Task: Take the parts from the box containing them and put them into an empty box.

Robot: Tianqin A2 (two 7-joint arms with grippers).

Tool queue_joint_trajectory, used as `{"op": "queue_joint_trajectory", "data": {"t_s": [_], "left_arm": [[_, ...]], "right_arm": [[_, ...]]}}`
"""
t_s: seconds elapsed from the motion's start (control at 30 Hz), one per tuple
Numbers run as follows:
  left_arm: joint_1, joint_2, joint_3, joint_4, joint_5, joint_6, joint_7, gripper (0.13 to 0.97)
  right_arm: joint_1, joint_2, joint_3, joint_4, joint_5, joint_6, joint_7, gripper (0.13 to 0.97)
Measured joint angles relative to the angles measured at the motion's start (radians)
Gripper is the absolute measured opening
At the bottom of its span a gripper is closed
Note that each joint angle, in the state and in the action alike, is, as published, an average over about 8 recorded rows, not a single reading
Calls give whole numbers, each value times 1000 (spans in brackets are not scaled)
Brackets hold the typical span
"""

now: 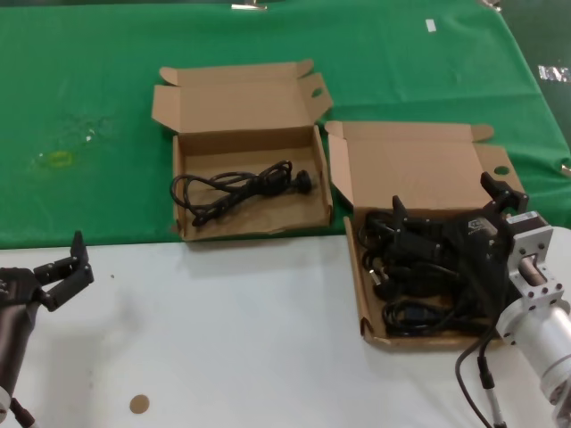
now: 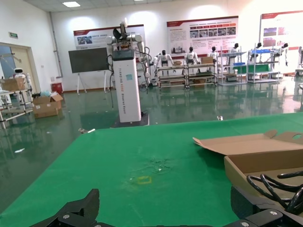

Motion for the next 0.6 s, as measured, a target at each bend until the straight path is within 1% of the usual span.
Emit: {"op": "queue_joint_trajectory", "data": {"t_s": [0.6], "left_arm": [[0,0,0,0,0,0,0,966]], "right_arm": [[0,0,0,0,0,0,0,966]]}}
